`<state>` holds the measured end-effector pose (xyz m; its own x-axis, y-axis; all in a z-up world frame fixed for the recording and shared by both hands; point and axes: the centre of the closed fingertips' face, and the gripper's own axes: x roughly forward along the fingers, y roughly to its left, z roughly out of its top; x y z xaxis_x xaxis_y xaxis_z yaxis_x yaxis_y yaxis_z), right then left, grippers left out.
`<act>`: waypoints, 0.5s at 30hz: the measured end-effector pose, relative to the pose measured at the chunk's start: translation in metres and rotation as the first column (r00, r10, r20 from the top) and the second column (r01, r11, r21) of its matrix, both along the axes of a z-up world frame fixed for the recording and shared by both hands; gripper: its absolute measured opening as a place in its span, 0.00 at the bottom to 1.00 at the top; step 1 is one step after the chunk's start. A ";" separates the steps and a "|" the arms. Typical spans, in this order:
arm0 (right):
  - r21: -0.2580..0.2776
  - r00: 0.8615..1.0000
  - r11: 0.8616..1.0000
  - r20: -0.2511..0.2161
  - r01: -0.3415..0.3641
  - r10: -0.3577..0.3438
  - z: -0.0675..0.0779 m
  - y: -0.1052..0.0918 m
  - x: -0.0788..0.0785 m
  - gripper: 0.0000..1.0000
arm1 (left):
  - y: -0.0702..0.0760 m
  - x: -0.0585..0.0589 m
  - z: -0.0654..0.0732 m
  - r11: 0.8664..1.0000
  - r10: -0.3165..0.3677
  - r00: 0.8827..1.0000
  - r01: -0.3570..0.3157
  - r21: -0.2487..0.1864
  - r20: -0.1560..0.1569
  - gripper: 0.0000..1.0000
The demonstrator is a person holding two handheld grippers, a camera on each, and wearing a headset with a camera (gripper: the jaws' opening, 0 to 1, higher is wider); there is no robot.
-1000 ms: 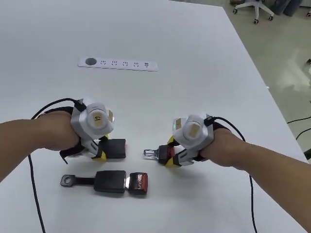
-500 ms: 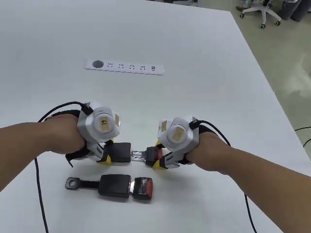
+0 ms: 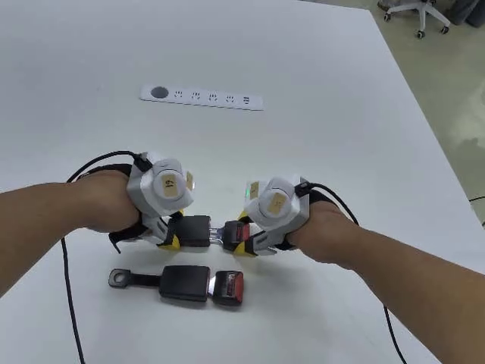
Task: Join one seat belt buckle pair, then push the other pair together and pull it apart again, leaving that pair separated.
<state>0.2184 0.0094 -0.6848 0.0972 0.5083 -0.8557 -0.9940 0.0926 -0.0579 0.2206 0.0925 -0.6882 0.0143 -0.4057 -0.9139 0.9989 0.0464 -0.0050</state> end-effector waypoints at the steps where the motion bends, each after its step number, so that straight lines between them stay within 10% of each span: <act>1: 0.003 1.000 1.000 -0.008 0.005 -0.005 0.000 0.000 0.000 0.32 | 0.000 0.000 0.000 1.000 0.001 1.000 -0.001 0.000 0.000 0.32; 15: -0.007 1.000 1.000 -0.021 -0.014 0.014 0.000 0.004 0.003 0.30 | -0.001 0.000 0.000 1.000 -0.028 1.000 0.028 0.009 0.001 0.31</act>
